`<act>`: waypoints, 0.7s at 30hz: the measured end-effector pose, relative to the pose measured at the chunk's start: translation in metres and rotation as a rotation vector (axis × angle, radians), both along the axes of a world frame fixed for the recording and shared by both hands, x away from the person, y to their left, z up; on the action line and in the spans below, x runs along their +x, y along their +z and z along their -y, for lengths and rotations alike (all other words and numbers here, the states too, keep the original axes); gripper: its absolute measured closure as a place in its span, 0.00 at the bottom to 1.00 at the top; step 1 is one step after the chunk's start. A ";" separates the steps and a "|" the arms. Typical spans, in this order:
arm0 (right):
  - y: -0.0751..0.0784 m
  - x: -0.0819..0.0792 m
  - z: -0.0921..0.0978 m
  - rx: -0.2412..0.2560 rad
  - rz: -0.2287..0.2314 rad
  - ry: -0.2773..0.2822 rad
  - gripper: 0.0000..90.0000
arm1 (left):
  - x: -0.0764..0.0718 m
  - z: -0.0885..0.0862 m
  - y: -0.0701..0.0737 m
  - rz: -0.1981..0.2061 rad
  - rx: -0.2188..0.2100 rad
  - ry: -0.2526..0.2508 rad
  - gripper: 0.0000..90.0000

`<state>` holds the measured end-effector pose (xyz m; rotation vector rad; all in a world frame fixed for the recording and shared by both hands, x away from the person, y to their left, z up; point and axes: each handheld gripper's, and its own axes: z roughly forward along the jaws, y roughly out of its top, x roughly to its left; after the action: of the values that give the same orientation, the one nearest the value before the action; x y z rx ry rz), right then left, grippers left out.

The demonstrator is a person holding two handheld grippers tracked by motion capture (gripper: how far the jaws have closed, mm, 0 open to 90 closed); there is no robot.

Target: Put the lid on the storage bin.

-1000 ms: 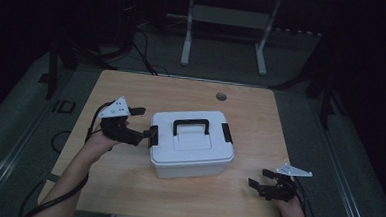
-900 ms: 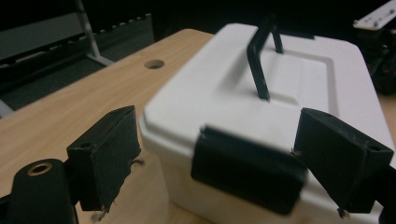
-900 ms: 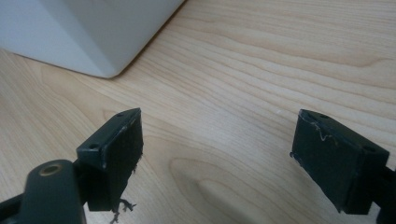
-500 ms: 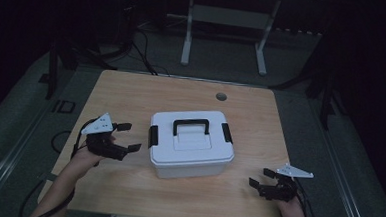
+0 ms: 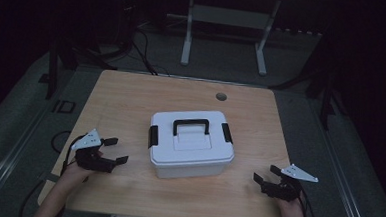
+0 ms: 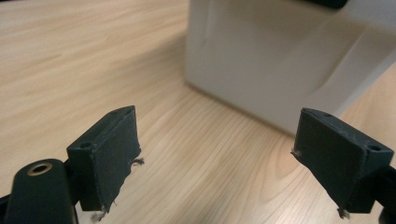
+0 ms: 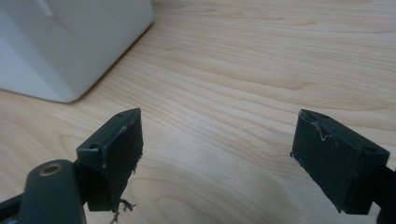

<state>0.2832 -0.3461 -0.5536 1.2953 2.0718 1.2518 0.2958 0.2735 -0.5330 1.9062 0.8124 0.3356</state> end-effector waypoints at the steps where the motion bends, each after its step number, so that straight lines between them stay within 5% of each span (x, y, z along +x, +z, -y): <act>1: 0.000 0.000 0.000 -0.003 0.000 -0.009 0.17 | -0.001 -0.002 -0.002 0.002 -0.003 0.011 0.15; 12: 0.000 -0.002 0.002 -0.015 0.029 -0.053 0.17 | -0.017 -0.014 -0.017 0.023 0.060 0.123 0.15; 21: 0.000 -0.004 0.006 -0.011 0.071 -0.130 0.17 | -0.030 -0.015 -0.021 0.068 0.106 0.269 0.15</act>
<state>0.2790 -0.3519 -0.5533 1.3380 1.9113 1.2100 0.2656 0.2882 -0.5540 1.8736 1.0247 0.6150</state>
